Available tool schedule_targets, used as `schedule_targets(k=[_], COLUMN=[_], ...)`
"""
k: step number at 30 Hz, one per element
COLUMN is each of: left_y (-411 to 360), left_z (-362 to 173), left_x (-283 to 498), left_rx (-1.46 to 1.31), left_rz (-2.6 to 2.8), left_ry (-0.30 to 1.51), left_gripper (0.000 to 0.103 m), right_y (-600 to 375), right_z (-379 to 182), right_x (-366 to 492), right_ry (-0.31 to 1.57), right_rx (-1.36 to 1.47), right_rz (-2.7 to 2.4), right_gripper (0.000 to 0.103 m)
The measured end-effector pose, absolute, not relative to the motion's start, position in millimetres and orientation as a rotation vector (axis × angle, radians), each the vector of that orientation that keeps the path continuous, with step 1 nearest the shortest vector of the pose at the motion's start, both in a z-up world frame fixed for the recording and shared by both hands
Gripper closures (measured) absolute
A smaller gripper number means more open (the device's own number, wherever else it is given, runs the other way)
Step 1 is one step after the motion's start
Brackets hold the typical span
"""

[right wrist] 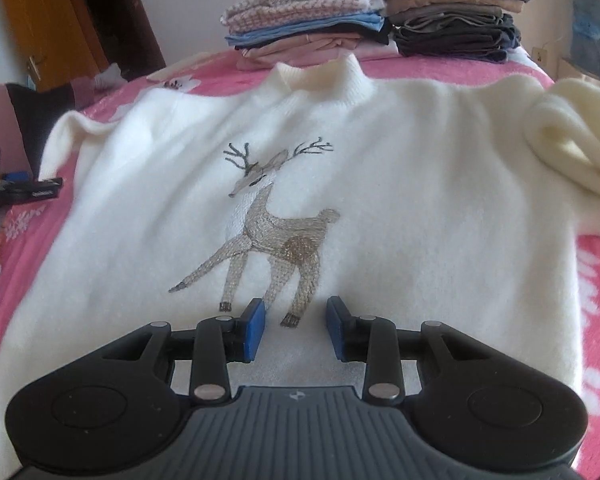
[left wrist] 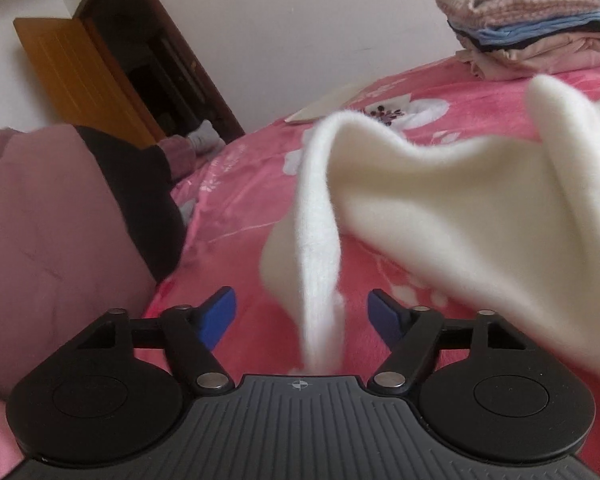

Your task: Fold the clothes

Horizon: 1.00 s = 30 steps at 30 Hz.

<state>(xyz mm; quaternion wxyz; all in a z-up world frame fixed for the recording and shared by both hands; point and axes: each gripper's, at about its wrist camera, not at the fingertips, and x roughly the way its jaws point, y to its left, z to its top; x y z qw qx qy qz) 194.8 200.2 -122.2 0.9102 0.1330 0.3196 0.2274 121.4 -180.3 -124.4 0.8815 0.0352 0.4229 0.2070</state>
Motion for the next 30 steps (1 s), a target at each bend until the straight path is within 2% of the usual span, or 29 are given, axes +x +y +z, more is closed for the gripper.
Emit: schedule_targets(k=[1, 2, 3, 4, 5, 12, 18, 21, 26, 29, 30], left_y=[205.9, 211.7, 217.4, 223.0, 228.5, 278.0, 339.6, 375.4, 408.1, 415.9, 419.5], left_z=[-125.8, -129.4, -131.1, -123.7, -116.3, -32.7, 20.9, 19.7, -16.3, -33.8, -36.9], left_x=[198.2, 201.6, 204.0, 201.8, 199.7, 178.2, 187.1, 192.8, 196.9, 197.8, 198.0], left_rx=[0.285, 0.296, 0.302, 0.285, 0.267, 0.240, 0.069, -0.026, -0.097, -0.102, -0.109], left_rz=[0.483, 0.498, 0.512, 0.529, 0.546, 0.631, 0.749, 0.786, 0.823, 0.845, 0.857], left_ry=[0.669, 0.679, 0.686, 0.676, 0.666, 0.601, 0.731, 0.879, 1.049, 1.112, 1.127], left_gripper=[0.058, 0.062, 0.070, 0.088, 0.093, 0.096, 0.097, 0.097, 0.097, 0.089, 0.081], right_y=[-181.5, -181.4, -180.4, -179.4, -178.4, -175.1, -174.4, -173.2, -172.1, -171.8, -171.9], right_z=[-125.0, -125.7, -126.3, -127.0, -127.6, -129.2, -129.5, -129.5, -129.4, -129.1, -129.0], right_x=[121.7, 121.4, 120.3, 119.2, 118.1, 114.1, 110.7, 109.2, 109.2, 109.7, 110.0], right_ry=[0.880, 0.877, 0.872, 0.867, 0.862, 0.833, 0.818, 0.812, 0.809, 0.811, 0.812], right_rx=[0.077, 0.077, 0.071, 0.066, 0.060, 0.036, 0.043, 0.045, 0.048, 0.041, 0.041], right_rz=[0.433, 0.433, 0.431, 0.429, 0.428, 0.422, 0.409, 0.399, 0.391, 0.394, 0.395], right_gripper=[0.067, 0.067, 0.067, 0.066, 0.066, 0.065, 0.064, 0.064, 0.063, 0.063, 0.063])
